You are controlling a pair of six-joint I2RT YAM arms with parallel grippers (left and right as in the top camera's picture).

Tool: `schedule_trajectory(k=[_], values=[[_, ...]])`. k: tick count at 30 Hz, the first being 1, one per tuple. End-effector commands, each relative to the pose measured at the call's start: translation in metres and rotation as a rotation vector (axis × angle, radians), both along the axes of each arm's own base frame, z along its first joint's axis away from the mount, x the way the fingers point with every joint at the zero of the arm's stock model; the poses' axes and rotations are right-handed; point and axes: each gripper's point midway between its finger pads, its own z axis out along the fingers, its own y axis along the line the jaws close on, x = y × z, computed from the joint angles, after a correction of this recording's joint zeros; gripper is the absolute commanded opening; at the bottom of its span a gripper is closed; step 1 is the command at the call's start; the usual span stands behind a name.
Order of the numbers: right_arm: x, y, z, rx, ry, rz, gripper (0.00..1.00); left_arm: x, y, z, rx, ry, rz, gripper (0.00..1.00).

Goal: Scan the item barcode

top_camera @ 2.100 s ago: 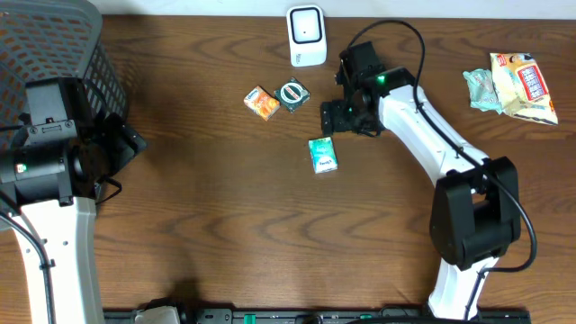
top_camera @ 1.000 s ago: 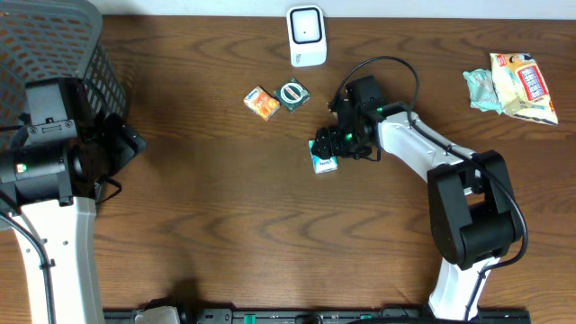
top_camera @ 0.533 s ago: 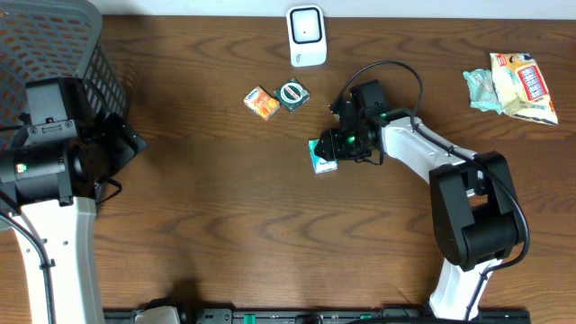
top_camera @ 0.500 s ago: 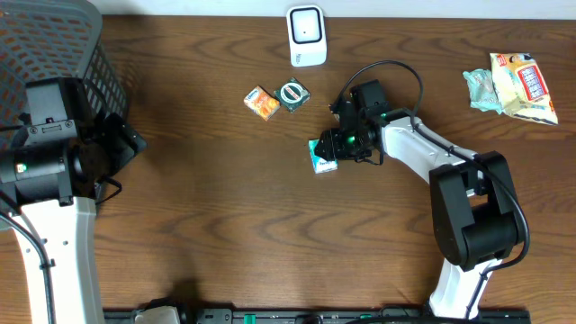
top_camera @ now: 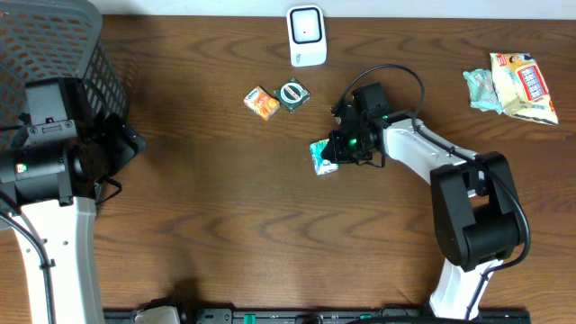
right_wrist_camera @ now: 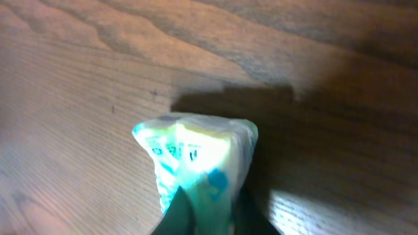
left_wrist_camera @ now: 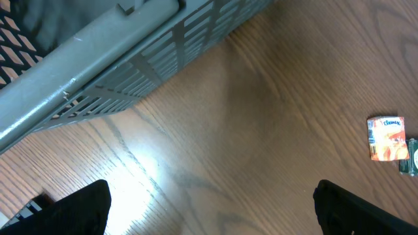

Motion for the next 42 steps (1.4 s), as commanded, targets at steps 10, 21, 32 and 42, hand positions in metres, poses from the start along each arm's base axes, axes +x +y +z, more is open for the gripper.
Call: schedule_trajectory(k=[10, 21, 32, 42], values=[[-0.025, 0.024, 0.024, 0.224, 0.067, 0.093, 0.01, 0.0, 0.001, 0.001, -0.001, -0.003, 0.013, 0.98], [-0.029, 0.036, 0.123, 0.752, -0.011, 0.264, 0.01, 0.0, 0.001, 0.001, -0.001, -0.003, 0.013, 0.98], [-0.018, 0.006, 0.169, 0.997, -0.083, 0.304, 0.01, 0.0, 0.001, 0.001, -0.001, -0.003, 0.013, 0.98], [-0.019, 0.006, 0.171, 1.009, -0.077, 0.309, 0.01, 0.0, 0.001, 0.001, -0.001, -0.003, 0.013, 0.98]])
